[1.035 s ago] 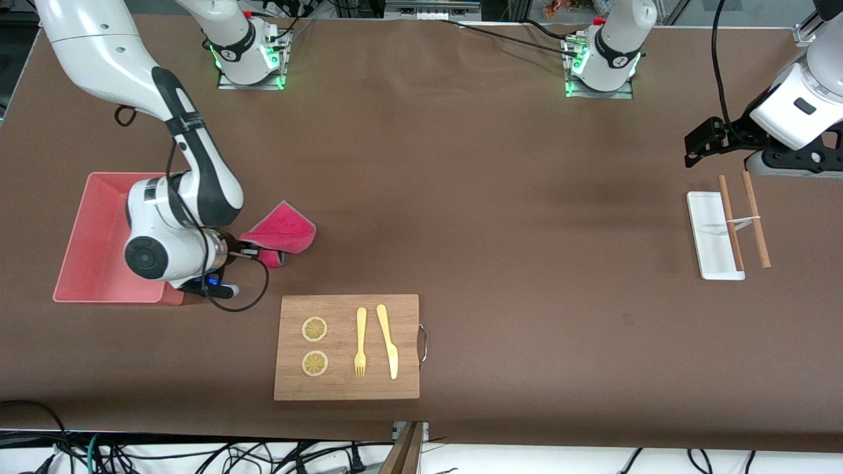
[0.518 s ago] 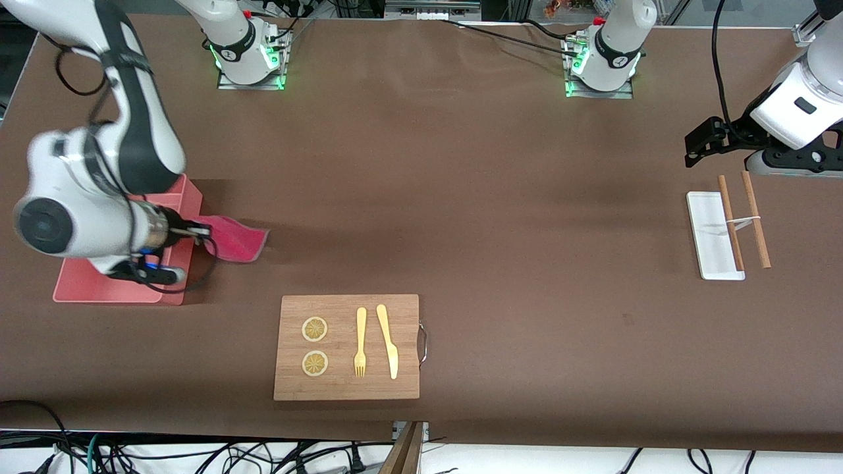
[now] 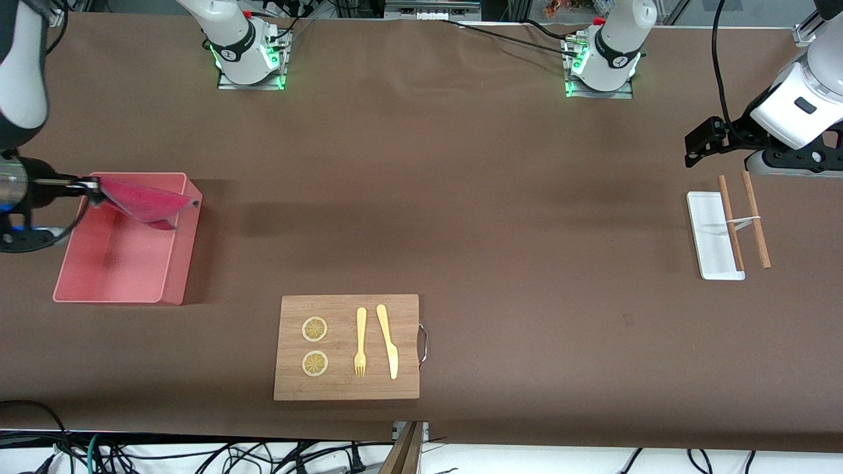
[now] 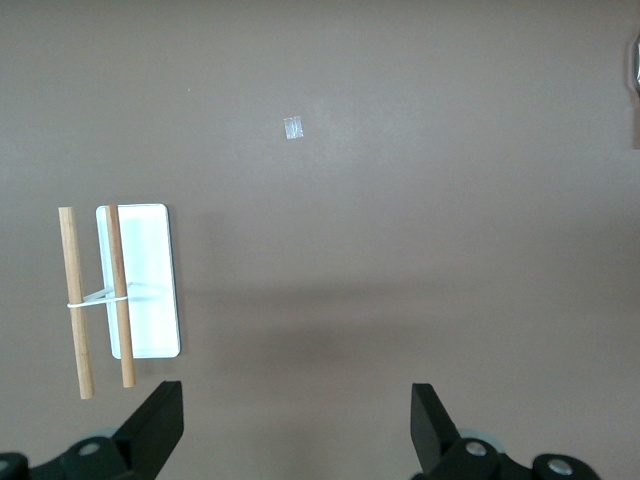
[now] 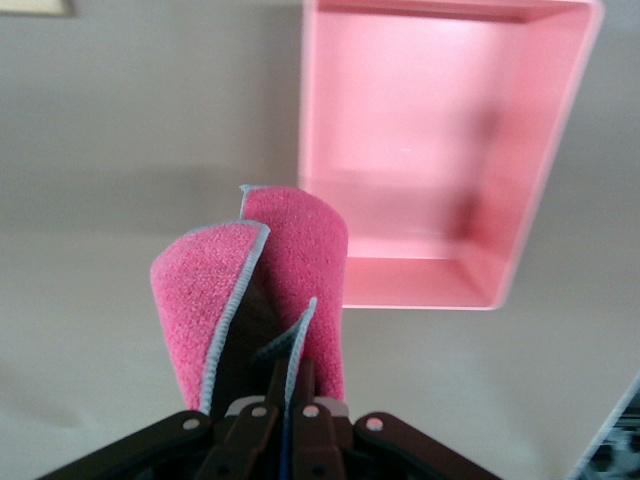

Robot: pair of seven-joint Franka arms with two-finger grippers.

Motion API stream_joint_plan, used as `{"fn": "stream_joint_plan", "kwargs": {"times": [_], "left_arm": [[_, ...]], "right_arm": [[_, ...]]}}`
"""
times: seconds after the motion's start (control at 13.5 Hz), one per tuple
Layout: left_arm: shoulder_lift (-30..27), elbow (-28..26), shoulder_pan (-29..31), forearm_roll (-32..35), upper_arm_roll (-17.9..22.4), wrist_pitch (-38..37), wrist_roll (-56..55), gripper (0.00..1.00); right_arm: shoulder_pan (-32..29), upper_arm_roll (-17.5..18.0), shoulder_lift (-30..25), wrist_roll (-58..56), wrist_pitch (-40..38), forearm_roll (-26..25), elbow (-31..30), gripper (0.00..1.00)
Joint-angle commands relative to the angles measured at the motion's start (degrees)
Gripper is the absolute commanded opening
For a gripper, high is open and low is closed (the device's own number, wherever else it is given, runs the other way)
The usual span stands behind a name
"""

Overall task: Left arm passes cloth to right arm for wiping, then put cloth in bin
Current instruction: 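Move the cloth over the pink bin with the right gripper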

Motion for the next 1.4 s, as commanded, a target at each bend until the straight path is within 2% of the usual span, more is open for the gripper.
{"fn": "stream_joint_plan", "kwargs": {"times": [0.0,0.3,0.52,0.89,1.26,1.33], "left_arm": [[-0.66,-0.01,0.13,-0.86,-0.12,0.10,-0.09,1.00],[-0.66,-0.01,0.13,-0.86,-0.12,0.10,-0.09,1.00],[-0.66,-0.01,0.13,-0.86,-0.12,0.01,-0.09,1.00],[-0.66,-0.01,0.13,-0.86,-0.12,0.01,-0.09,1.00],[-0.66,-0.01,0.13,-0.86,-0.12,0.01,-0.09,1.00],[-0.66,-0.01,0.13,-0.86,-0.12,0.01,-0.09,1.00]], "right_arm": [[-0.56,-3.78,0.83,-7.17,-0.43,-1.95,-0.19,0.00],[-1.26,-6.34,1.88,-7.45,6.58,-1.95,-8.25,0.00],[-1.35,-6.61,2.58,-7.10,15.97,-1.43,-16.25,0.00],[-1.53,-7.31,5.40,-7.01,31.44,-1.07,-25.22,0.00],[-2.22,-7.66,8.12,-7.28,39.54,1.56,-28.58,0.00],[-2.40,-7.66,8.82,-7.28,41.82,1.56,-29.28,0.10]]}}
